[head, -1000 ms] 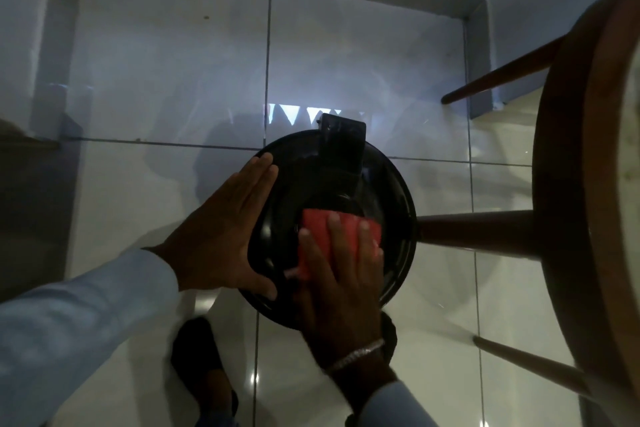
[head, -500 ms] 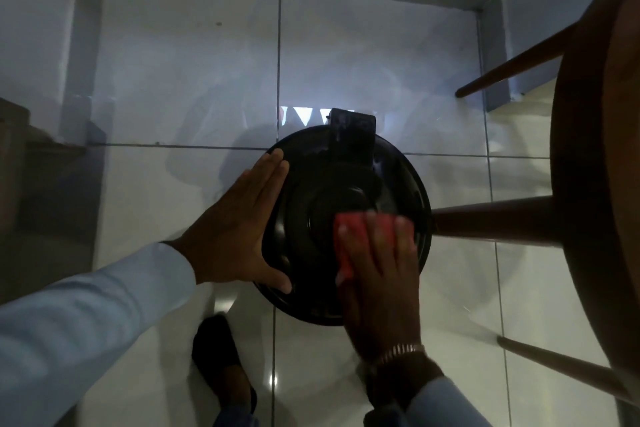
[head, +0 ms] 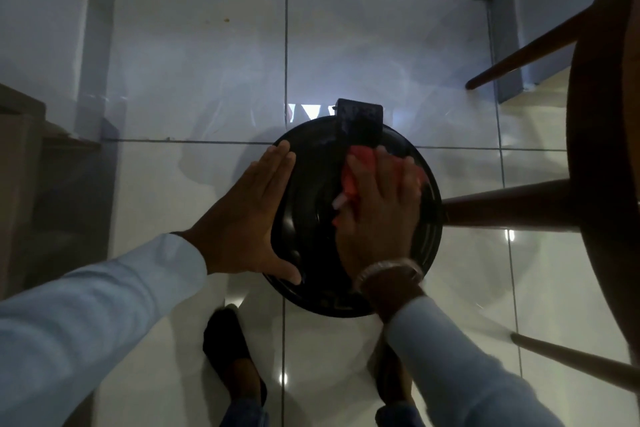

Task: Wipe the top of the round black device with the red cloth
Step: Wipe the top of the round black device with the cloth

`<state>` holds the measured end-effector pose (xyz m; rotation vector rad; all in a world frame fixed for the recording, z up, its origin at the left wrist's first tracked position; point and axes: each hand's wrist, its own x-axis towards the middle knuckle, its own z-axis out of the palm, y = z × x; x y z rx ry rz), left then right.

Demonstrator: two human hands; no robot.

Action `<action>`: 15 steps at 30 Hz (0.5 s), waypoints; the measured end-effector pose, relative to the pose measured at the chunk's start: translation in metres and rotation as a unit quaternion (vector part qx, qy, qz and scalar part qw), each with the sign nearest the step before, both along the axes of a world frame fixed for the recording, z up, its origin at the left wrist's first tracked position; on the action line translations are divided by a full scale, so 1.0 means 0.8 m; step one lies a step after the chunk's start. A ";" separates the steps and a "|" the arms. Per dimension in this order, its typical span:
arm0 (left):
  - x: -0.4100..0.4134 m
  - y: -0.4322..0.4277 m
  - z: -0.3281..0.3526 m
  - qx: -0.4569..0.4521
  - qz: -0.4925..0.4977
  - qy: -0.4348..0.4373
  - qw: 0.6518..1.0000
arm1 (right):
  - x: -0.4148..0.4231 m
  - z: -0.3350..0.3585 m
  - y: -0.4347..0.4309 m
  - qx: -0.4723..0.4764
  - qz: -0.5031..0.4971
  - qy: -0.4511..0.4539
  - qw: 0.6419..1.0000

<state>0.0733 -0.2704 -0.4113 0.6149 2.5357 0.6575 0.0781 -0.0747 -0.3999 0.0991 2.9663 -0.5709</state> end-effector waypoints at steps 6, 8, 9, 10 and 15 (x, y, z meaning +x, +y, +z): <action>0.016 0.001 0.003 0.024 0.036 -0.002 0.999 | 0.110 0.004 0.013 0.015 0.260 0.015 0.965; 0.020 0.002 0.002 0.026 0.043 -0.007 0.999 | 0.101 0.004 0.049 0.031 0.232 0.020 0.972; 0.023 0.002 0.001 0.022 0.043 -0.008 0.999 | 0.086 0.002 0.048 0.032 0.187 0.017 0.982; 0.021 0.002 0.002 0.017 0.039 -0.010 0.999 | 0.066 0.002 0.038 0.025 0.133 0.011 0.991; 0.001 -0.008 0.029 0.097 0.117 -0.061 0.986 | 0.045 -0.007 -0.006 -0.010 0.142 0.026 0.990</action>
